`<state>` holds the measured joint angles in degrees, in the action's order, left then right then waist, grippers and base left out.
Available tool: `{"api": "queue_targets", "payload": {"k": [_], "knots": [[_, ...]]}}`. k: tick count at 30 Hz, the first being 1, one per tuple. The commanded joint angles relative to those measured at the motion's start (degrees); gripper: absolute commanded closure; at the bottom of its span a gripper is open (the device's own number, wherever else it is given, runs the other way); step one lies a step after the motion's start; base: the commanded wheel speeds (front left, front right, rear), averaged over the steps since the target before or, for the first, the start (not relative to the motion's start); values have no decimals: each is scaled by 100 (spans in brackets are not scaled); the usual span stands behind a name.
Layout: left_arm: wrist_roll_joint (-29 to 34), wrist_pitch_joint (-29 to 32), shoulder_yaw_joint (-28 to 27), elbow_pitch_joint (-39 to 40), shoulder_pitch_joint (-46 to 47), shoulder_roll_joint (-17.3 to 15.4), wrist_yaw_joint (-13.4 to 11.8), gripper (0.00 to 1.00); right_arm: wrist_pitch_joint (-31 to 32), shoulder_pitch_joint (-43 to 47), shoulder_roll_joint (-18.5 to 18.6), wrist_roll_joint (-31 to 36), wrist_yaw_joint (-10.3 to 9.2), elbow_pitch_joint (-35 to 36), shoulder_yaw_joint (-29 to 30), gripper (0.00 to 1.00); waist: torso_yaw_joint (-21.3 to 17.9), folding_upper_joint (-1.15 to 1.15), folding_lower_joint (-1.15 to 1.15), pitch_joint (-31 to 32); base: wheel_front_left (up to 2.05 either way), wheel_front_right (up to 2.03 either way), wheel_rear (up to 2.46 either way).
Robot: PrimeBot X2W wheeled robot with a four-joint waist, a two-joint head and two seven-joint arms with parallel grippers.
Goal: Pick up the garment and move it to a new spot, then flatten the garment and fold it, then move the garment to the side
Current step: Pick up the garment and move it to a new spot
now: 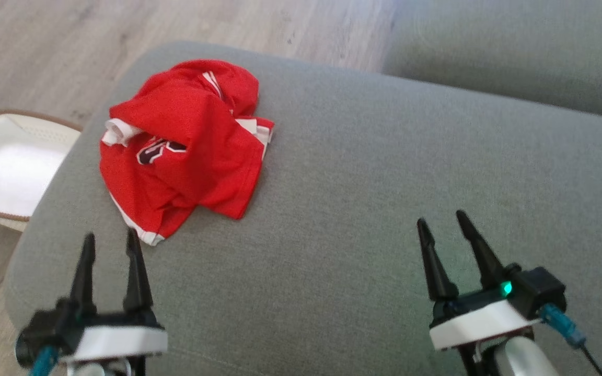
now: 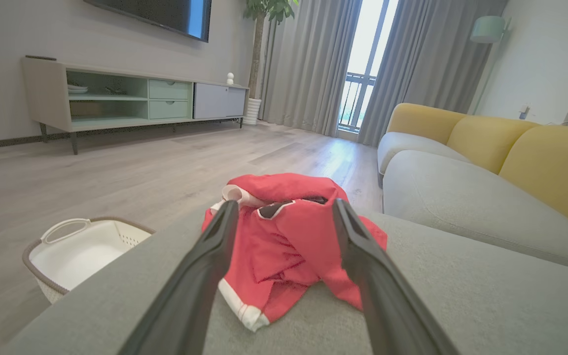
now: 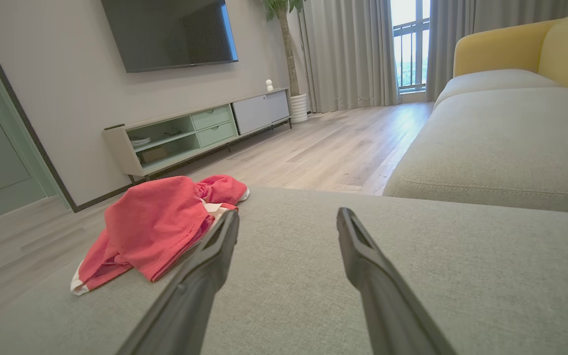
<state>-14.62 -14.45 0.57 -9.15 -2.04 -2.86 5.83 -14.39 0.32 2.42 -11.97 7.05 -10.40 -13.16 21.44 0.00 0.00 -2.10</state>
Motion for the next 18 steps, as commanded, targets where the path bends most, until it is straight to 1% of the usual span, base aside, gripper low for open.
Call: {"api": "queue_targets", "payload": {"k": [1, 4, 8, 10, 11, 12, 15, 16, 18], "knots": [[82, -55, -263, 163, 486, -33, -1, 0, -61, -352, 45, 89, 44, 238, -45, 0, -124, 0, 0, -254, 0, 0, 0], [166, -55, -335, 10, 868, -216, 44, 0, -61, -472, 45, 224, 44, 288, 16, 0, -234, 0, 0, -539, 0, 0, 0], [162, 49, -250, -467, 1526, -725, 119, 0, -61, -674, 45, 431, 44, 341, 59, 0, -391, 0, 0, -935, 0, 0, 0], [111, 298, -122, -788, 1936, -1047, 144, 0, -61, -772, 45, 518, 44, 385, 114, 0, -444, 0, 0, -1128, 0, 0, 0], [87, 627, 12, -1123, 2358, -1357, 155, 0, -61, -856, 45, 599, 44, 427, 202, 0, -494, 0, 0, -1298, 0, 0, 0], [98, 786, 71, -1279, 2572, -1499, 158, 0, -61, -889, 45, 610, 44, 449, 264, 0, -516, 0, 0, -1376, 0, 0, 0], [-71, 1195, 302, -1710, 3198, -1760, 162, 0, -61, -965, 45, 646, 44, 500, 399, 0, -579, 0, 0, -1584, 0, 0, 0], [-233, 1453, 531, -2018, 3561, -1927, 163, 0, -61, -1012, 45, 676, 44, 526, 430, 0, -620, 0, 0, -1707, 0, 0, 0], [-439, 1700, 731, -2330, 3875, -2068, 164, 0, -61, -1052, 45, 729, 44, 554, 431, 0, -670, 0, 0, -1821, 0, 0, 0]]}}
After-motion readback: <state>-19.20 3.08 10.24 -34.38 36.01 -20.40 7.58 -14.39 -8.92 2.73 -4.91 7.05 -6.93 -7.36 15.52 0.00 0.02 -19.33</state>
